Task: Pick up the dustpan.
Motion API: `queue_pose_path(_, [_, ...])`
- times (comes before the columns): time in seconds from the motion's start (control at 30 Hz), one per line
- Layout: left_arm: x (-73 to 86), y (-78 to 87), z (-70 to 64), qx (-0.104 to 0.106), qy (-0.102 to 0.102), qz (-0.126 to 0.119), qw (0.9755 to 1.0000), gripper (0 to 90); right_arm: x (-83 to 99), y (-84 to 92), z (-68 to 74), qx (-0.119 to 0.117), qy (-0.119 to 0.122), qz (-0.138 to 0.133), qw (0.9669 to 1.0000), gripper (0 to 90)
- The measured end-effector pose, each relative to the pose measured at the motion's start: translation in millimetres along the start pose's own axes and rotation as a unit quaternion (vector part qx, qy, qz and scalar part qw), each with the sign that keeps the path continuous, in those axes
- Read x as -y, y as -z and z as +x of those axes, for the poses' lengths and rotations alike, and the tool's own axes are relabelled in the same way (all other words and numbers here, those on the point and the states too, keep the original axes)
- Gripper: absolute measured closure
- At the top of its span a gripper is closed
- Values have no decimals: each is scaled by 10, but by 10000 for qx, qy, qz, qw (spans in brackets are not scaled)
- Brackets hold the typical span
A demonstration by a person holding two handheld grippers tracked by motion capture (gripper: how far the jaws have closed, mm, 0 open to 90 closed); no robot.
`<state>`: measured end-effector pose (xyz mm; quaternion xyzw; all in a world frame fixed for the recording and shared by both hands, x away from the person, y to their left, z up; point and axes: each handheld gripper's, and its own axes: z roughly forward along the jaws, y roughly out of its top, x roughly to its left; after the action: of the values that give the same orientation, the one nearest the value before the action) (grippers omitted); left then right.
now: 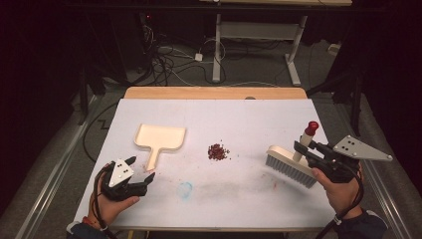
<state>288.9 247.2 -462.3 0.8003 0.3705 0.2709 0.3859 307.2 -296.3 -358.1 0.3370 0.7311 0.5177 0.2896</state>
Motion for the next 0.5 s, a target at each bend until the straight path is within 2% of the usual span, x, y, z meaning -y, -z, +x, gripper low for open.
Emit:
queue_pose_path(0.2, [7,4,0,12,11,26,10000,192,6,9,-7,48,-22,10,10000,698])
queue_pose_path(0.27, [2,20,-7,-46,25,36,10000,192,1,7,-4,55,-5,-10,10000,698])
queue_pose_path(0.3, [-18,42,-34,-149,16,81,9999,192,-12,5,5,51,5,-39,10000,698])
queue_pose_path(0.47, [-70,69,-101,-175,0,147,9997,199,-29,-4,23,26,37,-62,10000,698])
queue_pose_path(0.5, [-78,66,-111,-180,112,205,9996,199,-26,-8,26,14,14,-48,10000,698])
